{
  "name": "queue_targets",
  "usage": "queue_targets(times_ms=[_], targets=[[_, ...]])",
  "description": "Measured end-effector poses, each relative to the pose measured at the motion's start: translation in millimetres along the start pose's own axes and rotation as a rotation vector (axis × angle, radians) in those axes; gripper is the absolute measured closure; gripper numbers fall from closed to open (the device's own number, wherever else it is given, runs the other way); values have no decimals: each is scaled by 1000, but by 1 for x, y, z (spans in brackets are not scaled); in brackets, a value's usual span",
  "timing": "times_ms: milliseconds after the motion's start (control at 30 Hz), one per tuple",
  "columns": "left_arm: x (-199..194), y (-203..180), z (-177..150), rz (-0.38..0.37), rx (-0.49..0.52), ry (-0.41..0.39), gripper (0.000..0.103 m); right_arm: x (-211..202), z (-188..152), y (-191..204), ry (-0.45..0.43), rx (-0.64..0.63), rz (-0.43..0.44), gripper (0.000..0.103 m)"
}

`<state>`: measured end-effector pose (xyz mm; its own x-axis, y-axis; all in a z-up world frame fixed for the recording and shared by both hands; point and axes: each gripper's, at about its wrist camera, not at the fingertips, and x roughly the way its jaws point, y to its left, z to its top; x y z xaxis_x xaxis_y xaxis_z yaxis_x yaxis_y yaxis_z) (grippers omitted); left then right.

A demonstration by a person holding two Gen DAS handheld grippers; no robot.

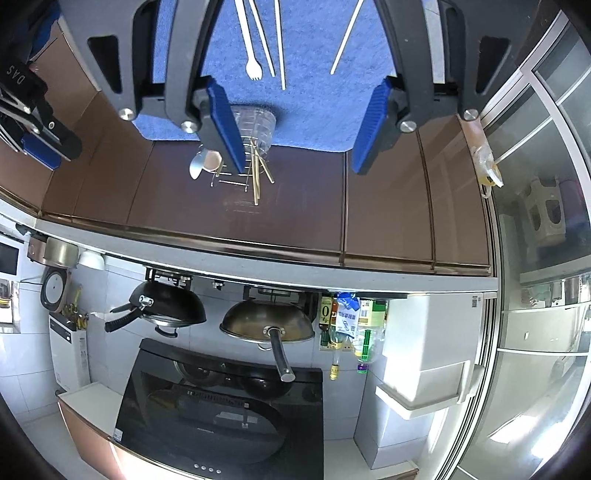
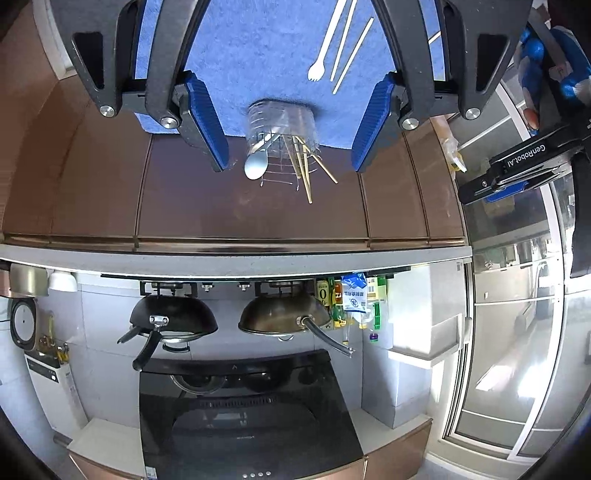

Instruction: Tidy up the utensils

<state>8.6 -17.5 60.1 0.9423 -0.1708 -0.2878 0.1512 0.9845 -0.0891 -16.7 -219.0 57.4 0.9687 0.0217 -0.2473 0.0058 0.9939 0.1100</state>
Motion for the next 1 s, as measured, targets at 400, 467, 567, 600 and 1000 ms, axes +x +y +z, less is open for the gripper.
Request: queue_targets(times_ms=[400,467,567,600,1000], targets=[[0,17,-11,48,-25,42,45,-1,-13,-9,27,36,-10,35],[2,19,-12,54,-34,49,45,0,-14,-9,30,31,-15,35],[2,21,-15,59,-38,52,45,-1,-16,-9,35,30,-18,35],[2,21,-15,59,-38,52,45,-1,-17,-9,37,32,-17,35],[1,23,-18,63,-26,54,45,-2,-24,-14,50,42,-24,35]])
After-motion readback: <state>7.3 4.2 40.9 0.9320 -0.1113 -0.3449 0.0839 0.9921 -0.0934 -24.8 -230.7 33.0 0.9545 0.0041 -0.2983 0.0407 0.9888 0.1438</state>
